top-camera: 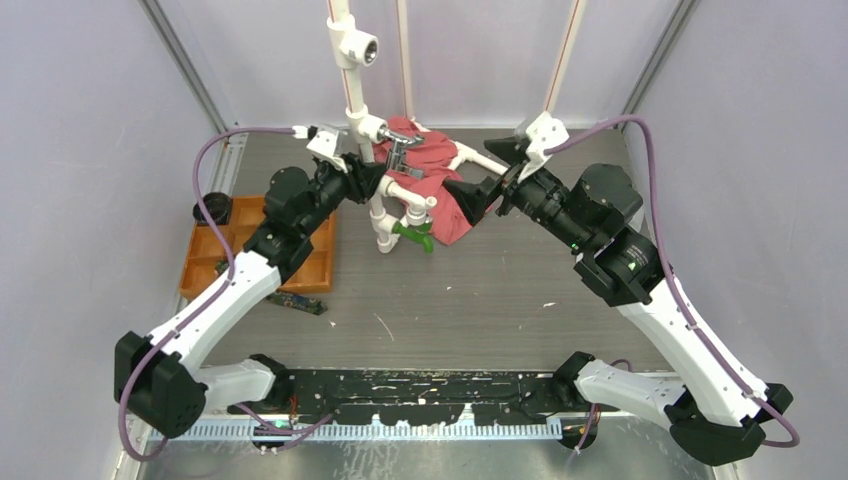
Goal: Install the water faucets
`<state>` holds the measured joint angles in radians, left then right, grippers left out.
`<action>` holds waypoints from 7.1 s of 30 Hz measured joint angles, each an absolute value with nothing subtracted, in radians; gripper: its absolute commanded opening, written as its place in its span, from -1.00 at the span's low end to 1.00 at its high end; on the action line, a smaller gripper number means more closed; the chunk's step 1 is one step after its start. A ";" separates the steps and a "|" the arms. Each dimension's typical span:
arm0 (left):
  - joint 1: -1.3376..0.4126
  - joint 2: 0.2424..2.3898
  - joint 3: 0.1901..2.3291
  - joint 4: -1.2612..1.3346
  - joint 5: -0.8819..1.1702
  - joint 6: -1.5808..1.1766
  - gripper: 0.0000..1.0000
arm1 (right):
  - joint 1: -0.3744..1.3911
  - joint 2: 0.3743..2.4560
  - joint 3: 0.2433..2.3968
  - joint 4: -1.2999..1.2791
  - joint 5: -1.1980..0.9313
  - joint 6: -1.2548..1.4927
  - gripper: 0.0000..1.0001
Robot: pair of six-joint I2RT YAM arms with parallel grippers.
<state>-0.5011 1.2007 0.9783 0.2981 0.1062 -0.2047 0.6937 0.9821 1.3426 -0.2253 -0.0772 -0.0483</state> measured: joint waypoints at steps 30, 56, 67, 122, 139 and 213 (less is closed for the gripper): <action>-0.502 0.905 0.888 0.024 0.102 -0.175 -1.00 | 1.160 1.058 1.223 -0.090 0.047 -1.446 1.00; -0.496 0.921 0.888 0.043 0.130 -0.175 -1.00 | 1.134 1.157 1.037 0.243 0.237 -2.075 1.00; -0.433 0.929 0.888 0.054 0.184 -0.180 -1.00 | 1.102 1.156 1.067 0.155 0.098 -2.090 1.00; -0.331 0.958 0.902 0.065 0.289 -0.182 -1.00 | 0.876 1.388 1.305 0.181 -0.495 -2.099 0.10; -0.330 0.977 0.902 0.093 0.299 -0.184 -1.00 | 0.871 1.387 1.304 0.176 -0.515 -2.117 0.24; -0.320 0.993 0.888 0.149 0.337 -0.212 -1.00 | 1.005 1.393 1.472 0.184 -0.126 -0.546 -0.99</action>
